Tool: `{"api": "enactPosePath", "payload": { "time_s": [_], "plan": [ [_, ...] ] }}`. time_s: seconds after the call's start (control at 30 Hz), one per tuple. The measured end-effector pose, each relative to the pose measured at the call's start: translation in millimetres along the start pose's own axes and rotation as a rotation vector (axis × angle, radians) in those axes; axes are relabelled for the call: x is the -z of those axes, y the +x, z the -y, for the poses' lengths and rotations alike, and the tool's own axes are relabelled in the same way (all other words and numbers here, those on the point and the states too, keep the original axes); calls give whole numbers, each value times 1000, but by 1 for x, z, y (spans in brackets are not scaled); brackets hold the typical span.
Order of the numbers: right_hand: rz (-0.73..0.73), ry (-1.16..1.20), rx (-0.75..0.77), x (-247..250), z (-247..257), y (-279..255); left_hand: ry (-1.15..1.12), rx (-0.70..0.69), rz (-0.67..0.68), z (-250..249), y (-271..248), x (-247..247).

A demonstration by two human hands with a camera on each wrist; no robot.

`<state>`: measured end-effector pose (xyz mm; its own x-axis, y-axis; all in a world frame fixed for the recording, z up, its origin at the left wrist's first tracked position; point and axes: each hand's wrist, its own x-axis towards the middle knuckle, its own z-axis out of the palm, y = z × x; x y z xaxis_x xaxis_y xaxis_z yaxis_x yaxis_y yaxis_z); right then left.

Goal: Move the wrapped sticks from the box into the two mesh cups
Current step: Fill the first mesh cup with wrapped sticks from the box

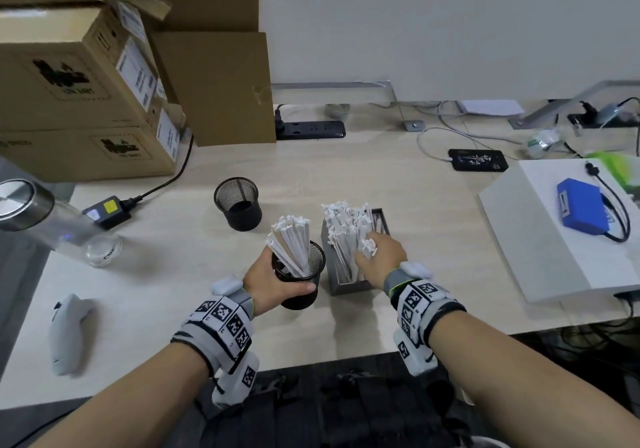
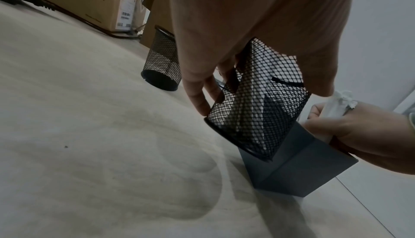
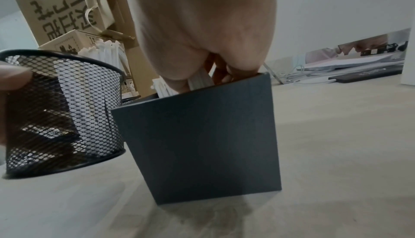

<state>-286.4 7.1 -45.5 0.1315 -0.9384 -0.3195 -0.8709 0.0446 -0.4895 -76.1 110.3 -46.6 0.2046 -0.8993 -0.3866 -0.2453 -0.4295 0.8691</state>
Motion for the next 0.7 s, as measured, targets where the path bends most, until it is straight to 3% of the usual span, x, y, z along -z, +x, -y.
{"api": "enactPosePath", "payload": {
  "time_s": [0.27, 0.5, 0.7],
  "plan": [
    [157, 74, -16, 4, -2, -4, 9, -34, -2, -9, -4, -2],
    [142, -98, 43, 2, 15, -5, 59, -37, 0, -7, -2, -3],
    [133, -38, 13, 5, 5, -6, 76, -46, -2, -8, 1, 0]
  ]
}}
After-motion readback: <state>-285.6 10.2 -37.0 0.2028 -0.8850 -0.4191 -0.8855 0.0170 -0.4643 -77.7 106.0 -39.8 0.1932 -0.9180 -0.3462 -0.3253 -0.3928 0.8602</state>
